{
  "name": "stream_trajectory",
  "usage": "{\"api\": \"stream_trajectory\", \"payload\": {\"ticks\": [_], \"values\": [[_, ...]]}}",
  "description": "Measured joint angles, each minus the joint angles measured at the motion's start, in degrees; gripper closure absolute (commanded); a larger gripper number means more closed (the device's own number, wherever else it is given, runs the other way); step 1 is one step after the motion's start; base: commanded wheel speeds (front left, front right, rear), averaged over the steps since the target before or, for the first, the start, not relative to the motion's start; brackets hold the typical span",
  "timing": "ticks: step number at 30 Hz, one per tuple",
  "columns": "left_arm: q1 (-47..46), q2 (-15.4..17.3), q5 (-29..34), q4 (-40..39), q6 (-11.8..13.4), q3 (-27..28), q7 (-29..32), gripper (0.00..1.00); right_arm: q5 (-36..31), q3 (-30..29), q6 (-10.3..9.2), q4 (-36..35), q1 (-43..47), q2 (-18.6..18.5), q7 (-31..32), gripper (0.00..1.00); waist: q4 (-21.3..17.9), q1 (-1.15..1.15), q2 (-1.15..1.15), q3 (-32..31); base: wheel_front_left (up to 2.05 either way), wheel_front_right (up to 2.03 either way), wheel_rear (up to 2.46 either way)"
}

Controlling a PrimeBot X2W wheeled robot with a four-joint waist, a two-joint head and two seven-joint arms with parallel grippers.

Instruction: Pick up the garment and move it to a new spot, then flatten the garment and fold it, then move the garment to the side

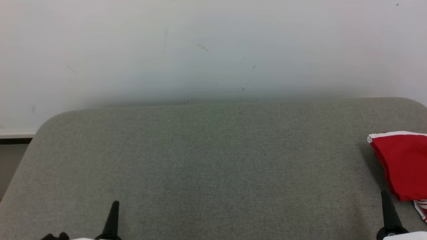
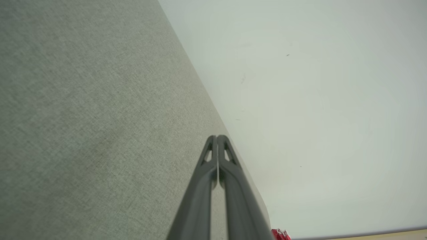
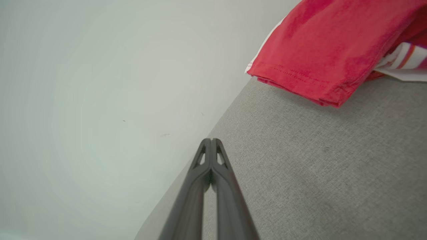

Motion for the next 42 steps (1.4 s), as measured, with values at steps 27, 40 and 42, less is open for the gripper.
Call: {"api": "stream_trajectory", "payload": {"ticks": [27,40,42], "values": [[-3.03,0.03,-13.90,0.62,-1.69,2.32,3.68,1.00,14.34,-0.91,0.00,0.16,-2.07,0.35,3.55,1.00,0.69,0.00,0.00,0.93,0.00,0.00,0.00],[-4.16,0.03,-19.16,0.87,-2.26,3.38,5.17,1.00,20.12,-1.24,0.00,0.26,-2.91,0.54,5.12,1.00,1.03,0.00,0.00,1.37,0.00,0.00,0.00],[-4.26,0.04,-20.37,0.91,-2.33,3.52,5.55,1.00,21.03,-1.29,0.00,0.27,-3.04,0.56,5.35,1.00,1.08,0.00,0.00,1.44,0.00,0.00,0.00]]}}
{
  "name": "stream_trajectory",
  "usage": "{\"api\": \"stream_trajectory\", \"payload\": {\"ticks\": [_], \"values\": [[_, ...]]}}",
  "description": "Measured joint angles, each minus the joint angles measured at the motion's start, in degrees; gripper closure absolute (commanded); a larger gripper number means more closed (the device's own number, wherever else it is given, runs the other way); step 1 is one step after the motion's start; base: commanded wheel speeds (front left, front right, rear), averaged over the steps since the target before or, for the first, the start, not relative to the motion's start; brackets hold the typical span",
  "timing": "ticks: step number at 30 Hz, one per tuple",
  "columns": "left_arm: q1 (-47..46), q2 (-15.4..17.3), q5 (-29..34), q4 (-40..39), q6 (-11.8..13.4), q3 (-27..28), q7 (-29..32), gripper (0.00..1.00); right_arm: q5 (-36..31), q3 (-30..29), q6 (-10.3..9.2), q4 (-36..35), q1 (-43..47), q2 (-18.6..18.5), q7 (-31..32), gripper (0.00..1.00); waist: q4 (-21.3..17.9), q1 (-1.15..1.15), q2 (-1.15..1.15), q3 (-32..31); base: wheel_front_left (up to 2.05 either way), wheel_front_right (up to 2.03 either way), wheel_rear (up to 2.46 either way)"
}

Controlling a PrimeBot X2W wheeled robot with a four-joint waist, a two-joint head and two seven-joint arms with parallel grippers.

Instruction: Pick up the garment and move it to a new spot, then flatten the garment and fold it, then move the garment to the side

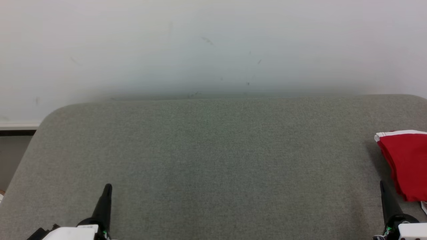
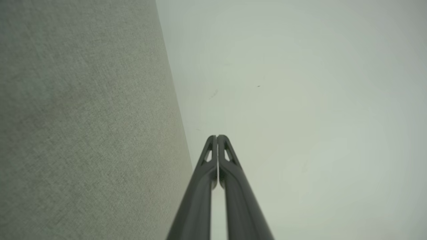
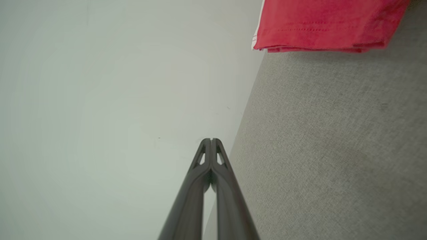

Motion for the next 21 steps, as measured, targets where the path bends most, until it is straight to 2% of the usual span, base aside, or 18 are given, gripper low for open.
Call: {"api": "stream_trajectory", "payload": {"ticks": [21], "values": [[-1.44,-0.01,-6.21,0.27,-0.79,1.14,1.74,1.00,6.78,-0.40,0.00,0.05,-1.08,0.23,1.60,1.00,0.43,0.00,0.00,0.58,0.00,0.00,0.00]]}}
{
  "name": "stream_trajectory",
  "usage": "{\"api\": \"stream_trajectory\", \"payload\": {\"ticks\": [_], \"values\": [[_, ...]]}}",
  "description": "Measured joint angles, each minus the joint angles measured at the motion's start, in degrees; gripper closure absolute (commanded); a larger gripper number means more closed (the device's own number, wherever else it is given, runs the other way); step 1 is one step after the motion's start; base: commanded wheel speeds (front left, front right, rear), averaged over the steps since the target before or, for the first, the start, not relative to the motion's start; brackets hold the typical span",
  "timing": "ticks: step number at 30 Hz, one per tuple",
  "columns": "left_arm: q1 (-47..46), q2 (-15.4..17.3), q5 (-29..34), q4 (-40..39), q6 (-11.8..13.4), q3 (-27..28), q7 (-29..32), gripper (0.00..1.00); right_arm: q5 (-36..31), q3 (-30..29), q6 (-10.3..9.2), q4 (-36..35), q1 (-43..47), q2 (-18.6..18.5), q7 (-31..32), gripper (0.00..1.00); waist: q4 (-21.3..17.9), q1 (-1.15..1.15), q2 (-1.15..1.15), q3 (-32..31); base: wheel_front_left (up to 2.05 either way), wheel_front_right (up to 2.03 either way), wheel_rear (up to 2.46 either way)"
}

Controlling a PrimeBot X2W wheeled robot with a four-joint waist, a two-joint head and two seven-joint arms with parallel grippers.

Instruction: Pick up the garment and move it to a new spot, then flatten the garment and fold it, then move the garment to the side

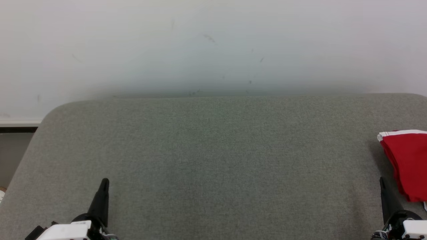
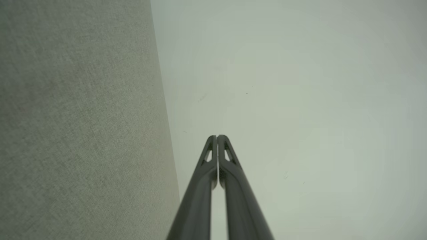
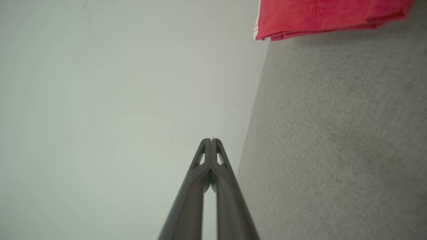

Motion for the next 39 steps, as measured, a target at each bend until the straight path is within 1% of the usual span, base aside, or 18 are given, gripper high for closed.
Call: {"api": "stream_trajectory", "payload": {"ticks": [39], "values": [[-0.02,-0.03,0.00,0.01,0.00,0.19,0.23,1.00,0.00,0.00,0.00,0.00,-0.01,0.01,0.00,1.00,0.00,0.00,0.00,0.00,0.00,0.00,0.00]]}}
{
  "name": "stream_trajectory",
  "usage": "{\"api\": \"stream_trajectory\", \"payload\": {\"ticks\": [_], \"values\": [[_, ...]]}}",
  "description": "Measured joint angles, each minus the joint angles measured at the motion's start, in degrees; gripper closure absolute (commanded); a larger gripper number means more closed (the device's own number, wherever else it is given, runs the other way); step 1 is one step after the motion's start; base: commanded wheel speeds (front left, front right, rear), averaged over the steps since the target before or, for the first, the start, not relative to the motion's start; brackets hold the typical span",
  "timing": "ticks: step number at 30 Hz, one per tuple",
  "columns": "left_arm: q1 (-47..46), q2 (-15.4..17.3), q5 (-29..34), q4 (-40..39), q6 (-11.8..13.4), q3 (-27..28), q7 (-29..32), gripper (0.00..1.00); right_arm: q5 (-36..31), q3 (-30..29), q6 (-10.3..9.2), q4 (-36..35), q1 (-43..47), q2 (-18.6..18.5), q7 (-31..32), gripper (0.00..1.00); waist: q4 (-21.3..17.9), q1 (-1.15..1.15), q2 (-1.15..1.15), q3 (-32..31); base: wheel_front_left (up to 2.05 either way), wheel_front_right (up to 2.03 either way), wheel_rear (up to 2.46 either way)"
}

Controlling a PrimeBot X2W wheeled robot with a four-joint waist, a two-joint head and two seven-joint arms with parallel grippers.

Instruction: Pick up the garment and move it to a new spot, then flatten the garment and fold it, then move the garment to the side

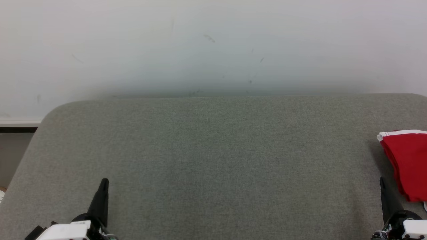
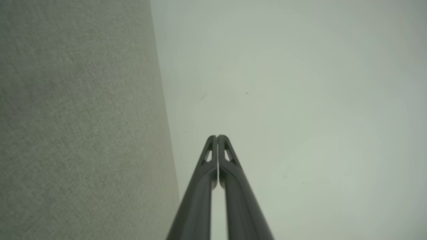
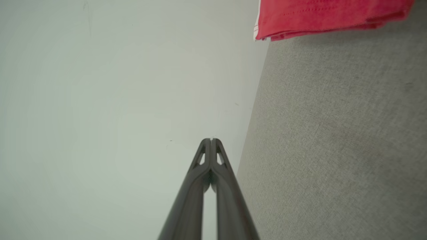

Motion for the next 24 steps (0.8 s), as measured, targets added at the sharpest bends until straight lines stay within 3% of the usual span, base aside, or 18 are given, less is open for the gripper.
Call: {"api": "stream_trajectory", "payload": {"ticks": [24], "values": [[-0.01,-0.02,0.00,0.00,0.00,0.09,0.01,1.00,0.00,0.01,0.00,0.01,0.00,0.00,0.00,1.00,0.00,0.00,0.00,0.00,0.00,0.00,0.00]]}}
